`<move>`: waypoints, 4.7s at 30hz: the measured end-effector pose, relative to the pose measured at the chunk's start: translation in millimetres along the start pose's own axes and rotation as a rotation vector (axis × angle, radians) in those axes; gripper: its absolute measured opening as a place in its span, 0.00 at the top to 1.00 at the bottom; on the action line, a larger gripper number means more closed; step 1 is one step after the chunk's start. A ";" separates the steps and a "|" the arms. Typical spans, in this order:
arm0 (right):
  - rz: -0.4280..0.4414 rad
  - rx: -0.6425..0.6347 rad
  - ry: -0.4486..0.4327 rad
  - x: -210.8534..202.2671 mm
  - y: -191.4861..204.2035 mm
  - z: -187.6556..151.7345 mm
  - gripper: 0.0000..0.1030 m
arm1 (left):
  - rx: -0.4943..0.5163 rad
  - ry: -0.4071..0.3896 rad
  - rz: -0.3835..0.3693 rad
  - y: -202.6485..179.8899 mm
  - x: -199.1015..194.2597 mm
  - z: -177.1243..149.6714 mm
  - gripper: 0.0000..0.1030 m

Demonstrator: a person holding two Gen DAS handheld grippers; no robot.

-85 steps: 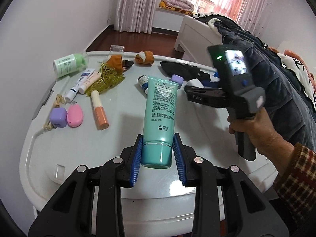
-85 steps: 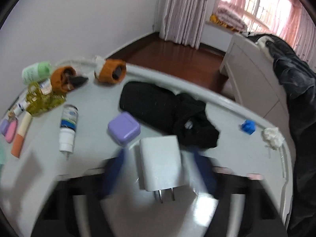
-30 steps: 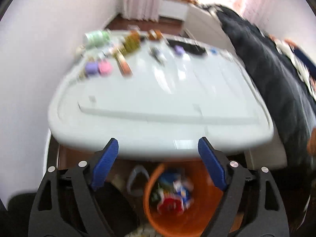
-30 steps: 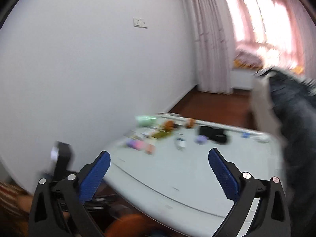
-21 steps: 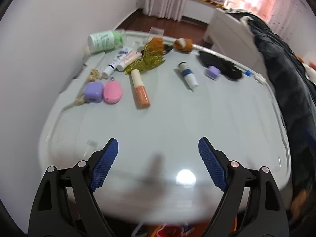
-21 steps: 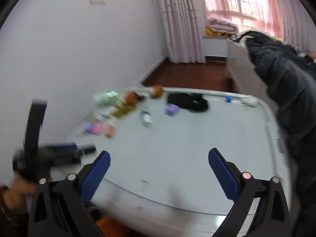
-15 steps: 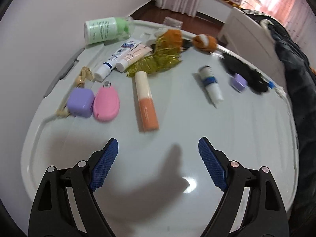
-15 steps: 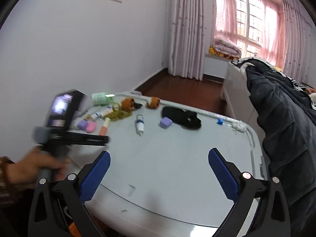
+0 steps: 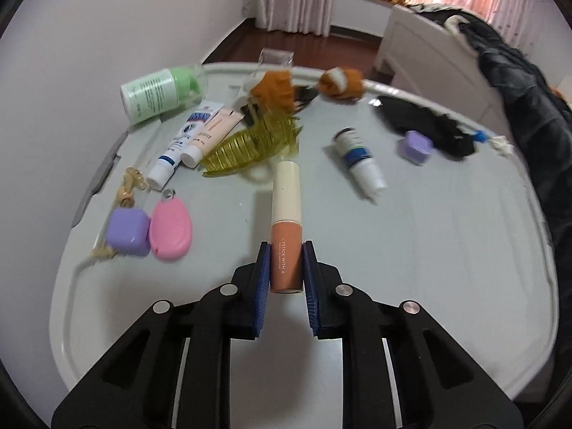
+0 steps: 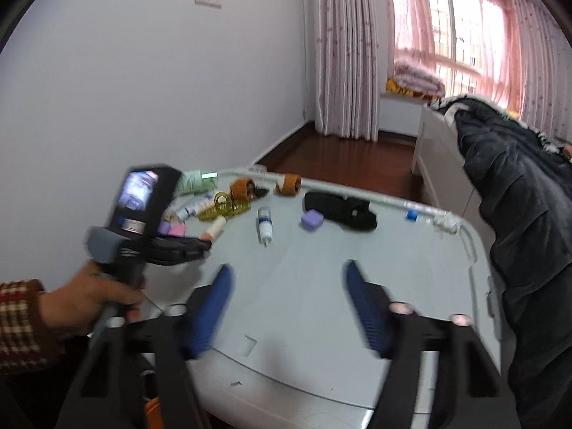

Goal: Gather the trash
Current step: 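Grasp the orange-and-white lip gloss tube with the left tool, then grasp the small white medicine bottle with the right tool, then carry the lip gloss and medicine bottle over the bin and open both tools, then swing both open tools back up over the table, then grasp the black glove with the right tool, then grasp the yellow plastic hair claw with the left tool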

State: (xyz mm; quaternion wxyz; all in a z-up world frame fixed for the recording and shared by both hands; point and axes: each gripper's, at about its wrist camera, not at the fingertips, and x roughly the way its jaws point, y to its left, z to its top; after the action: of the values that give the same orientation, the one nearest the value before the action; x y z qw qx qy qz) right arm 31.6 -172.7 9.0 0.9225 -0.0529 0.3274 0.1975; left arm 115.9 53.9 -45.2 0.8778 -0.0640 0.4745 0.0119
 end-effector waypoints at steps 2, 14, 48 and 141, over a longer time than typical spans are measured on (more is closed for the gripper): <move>0.016 0.007 0.030 16.6 -0.1 4.5 0.43 | 0.007 -0.018 -0.026 -2.0 -17.3 -7.3 0.83; 0.007 -0.182 0.130 174.5 51.7 51.8 0.37 | 0.044 -0.117 -0.080 6.1 -73.2 -49.1 0.83; 0.142 -0.019 0.286 47.6 41.5 -26.7 0.77 | 0.138 0.000 -0.291 -9.9 -118.5 -124.7 0.83; 0.105 0.039 0.167 110.4 -99.6 96.8 0.77 | 0.031 -0.081 0.040 6.4 63.7 67.0 0.15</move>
State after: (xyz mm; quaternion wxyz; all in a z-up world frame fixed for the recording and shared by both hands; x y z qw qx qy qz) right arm 206.0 -205.6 12.3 0.8813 -0.0341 0.4091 0.2342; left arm 206.1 65.9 -62.7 0.8969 -0.0405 0.4397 0.0246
